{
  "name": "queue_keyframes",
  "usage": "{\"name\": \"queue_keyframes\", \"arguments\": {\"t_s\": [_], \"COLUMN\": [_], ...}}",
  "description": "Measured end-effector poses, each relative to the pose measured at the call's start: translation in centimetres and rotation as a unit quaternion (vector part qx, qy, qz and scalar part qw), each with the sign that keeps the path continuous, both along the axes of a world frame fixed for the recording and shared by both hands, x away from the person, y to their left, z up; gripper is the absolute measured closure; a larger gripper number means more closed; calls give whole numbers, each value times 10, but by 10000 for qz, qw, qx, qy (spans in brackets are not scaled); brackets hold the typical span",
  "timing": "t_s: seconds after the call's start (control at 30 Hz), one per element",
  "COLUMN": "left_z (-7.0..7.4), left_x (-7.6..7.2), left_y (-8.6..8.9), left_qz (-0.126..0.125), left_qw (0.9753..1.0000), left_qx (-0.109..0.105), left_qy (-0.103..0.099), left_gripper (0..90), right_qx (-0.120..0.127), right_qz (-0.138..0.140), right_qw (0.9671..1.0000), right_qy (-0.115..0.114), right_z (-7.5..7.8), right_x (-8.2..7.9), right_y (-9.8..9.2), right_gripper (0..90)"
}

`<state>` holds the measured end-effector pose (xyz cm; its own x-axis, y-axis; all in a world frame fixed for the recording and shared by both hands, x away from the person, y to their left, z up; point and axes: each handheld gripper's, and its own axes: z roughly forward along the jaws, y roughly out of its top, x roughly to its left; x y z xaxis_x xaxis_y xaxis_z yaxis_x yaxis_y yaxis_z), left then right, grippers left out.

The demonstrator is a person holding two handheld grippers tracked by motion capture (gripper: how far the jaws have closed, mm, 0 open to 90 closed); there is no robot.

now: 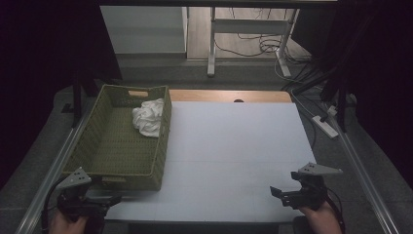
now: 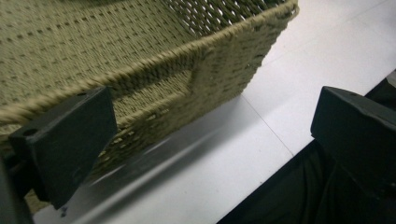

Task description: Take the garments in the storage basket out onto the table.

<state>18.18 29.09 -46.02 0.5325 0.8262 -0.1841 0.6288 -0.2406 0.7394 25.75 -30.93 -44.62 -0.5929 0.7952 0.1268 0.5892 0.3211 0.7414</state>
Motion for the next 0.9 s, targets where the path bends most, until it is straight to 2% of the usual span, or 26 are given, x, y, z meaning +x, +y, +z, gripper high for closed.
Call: {"name": "queue_keyframes", "arguments": {"t_s": [0.13,0.33,0.47,0.8,0.9], "left_z": [2,4,7,22,25], "left_x": [1,4,6,8,10], "left_y": [2,4,4,0,-1], "left_qz": [-55,-403,-520,-520,-494], "left_qw": [10000,9991,9986,9984,9985], "left_qx": [-20,-86,-114,-72,-71], "left_qy": [27,36,24,-216,-231], "left_gripper": [0,0,0,0,0], "right_qx": [29,30,66,65,66], "right_qz": [-6,-3,-17,-28,-27], "right_qw": [10000,10000,9999,9999,9999], "right_qy": [16,64,80,127,133], "right_z": [0,0,-1,-1,-1], "right_x": [0,1,2,3,3], "right_y": [0,0,-1,-2,-2], "right_gripper": [15,15,15,15,16]}}
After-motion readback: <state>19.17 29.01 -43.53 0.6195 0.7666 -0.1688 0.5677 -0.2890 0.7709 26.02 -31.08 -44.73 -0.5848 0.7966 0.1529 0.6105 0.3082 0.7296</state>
